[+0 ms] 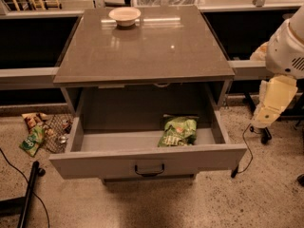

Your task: Pick green jalapeno chip bag from top drawer and place on counter

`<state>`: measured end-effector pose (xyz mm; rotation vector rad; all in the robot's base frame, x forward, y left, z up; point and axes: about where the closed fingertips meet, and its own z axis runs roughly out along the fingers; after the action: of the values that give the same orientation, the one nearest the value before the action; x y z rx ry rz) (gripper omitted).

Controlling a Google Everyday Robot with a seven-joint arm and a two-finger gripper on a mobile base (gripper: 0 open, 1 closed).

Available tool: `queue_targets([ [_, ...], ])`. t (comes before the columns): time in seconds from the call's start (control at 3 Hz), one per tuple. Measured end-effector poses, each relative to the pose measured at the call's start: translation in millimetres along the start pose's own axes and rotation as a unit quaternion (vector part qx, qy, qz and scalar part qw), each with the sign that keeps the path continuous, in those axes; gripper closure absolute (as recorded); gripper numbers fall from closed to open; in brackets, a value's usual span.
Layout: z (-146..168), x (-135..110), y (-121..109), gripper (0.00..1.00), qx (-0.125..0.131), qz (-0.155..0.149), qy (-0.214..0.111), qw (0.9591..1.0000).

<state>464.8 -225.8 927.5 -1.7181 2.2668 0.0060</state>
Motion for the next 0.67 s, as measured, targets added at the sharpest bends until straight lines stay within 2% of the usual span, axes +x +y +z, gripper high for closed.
queue_targets([
  [0.33, 0.0, 0.0, 0.0, 0.00, 0.000, 0.000, 0.000, 1.0000],
  [0.67, -10.1, 0.8, 11.6, 0.00, -0.001, -0.013, -0.006, 0.9999],
])
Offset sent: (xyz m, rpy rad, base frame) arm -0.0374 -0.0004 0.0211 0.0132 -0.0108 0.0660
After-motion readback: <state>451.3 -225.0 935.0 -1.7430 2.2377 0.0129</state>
